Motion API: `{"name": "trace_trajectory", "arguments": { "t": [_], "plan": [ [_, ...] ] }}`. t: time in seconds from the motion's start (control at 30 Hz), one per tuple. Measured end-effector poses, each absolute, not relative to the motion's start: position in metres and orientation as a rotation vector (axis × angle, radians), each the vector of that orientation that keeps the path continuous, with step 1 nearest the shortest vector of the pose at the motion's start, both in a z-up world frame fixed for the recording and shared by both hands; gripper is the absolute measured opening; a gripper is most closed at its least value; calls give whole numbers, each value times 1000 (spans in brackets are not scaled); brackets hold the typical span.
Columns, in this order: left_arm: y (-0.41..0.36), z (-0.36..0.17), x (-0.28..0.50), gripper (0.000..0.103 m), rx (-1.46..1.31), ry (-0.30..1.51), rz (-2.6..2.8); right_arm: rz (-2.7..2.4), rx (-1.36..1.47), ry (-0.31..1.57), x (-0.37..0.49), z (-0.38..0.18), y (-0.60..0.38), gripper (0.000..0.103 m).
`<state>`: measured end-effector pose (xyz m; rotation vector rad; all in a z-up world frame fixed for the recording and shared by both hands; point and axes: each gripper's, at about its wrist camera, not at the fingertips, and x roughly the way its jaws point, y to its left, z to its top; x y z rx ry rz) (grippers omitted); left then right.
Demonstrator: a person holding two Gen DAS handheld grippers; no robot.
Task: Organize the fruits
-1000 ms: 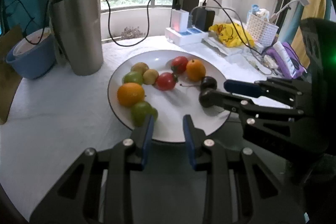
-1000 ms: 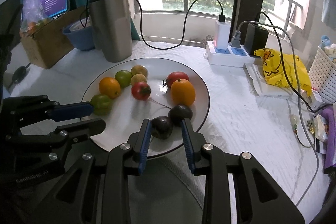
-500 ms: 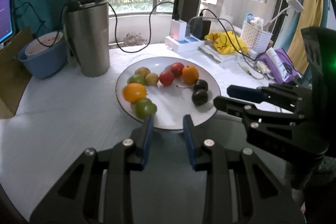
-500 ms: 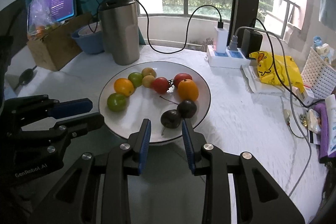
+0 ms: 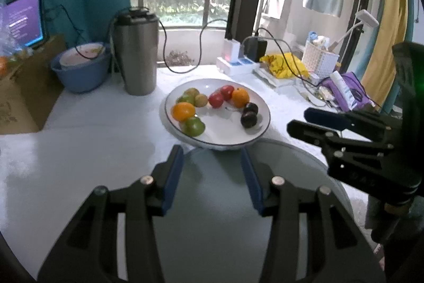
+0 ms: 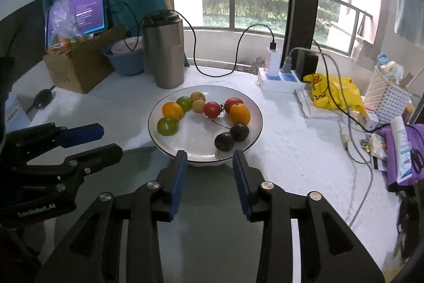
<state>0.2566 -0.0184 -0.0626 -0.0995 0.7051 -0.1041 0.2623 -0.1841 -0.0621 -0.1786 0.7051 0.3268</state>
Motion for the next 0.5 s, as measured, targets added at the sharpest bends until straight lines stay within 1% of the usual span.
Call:
{"name": "trace_trajectory", "arguments": {
  "t": [0.5],
  "plan": [
    [-23, -23, 191, 47, -111, 594, -97, 316, -165, 612, 196, -23, -184, 38]
  ]
}}
